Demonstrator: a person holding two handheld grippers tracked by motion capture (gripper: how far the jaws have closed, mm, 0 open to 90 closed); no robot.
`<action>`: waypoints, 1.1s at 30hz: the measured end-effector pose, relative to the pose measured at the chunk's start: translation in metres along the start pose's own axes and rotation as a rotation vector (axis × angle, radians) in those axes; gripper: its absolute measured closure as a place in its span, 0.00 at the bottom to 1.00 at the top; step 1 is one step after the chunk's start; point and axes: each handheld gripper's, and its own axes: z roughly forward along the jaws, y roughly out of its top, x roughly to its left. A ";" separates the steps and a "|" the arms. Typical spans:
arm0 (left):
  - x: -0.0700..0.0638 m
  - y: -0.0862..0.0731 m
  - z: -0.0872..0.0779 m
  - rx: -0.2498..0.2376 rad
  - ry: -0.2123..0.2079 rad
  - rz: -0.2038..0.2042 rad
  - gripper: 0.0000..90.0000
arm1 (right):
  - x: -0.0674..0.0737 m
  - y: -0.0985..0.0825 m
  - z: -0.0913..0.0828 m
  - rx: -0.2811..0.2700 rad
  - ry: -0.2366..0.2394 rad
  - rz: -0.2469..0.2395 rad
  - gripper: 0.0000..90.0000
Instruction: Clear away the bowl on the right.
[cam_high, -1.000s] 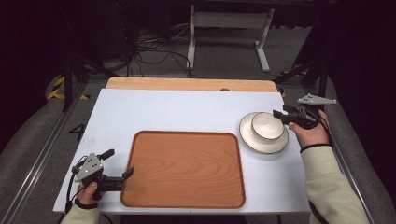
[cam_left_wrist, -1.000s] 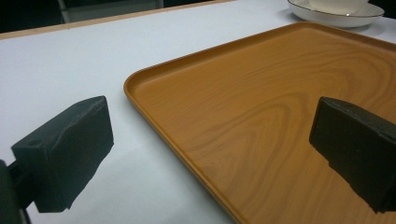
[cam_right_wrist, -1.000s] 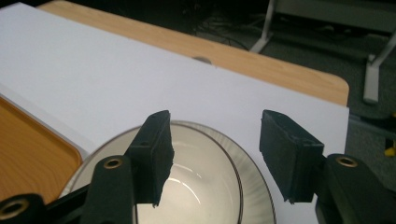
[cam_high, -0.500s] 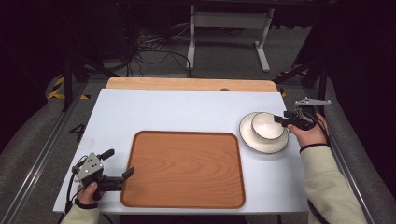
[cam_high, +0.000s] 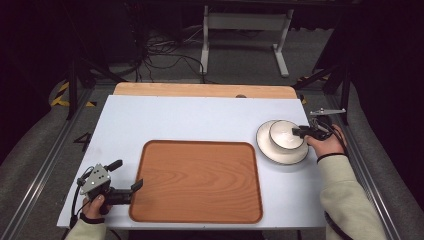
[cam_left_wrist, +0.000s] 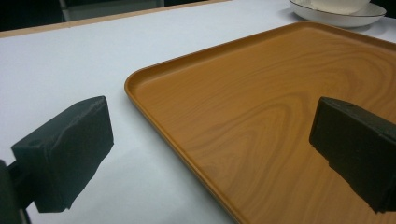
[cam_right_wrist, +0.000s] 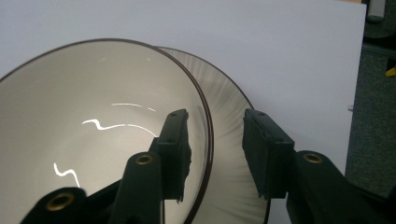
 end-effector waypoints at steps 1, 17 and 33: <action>0.000 0.000 0.000 0.001 0.000 0.000 0.00 | 0.000 -0.001 0.002 0.004 0.000 0.003 0.72; 0.000 0.000 0.000 -0.002 0.002 0.001 0.00 | 0.012 0.003 0.005 0.044 -0.007 0.101 0.91; 0.000 0.000 0.000 0.002 0.001 -0.001 0.01 | 0.014 0.012 -0.011 0.013 0.012 0.180 0.90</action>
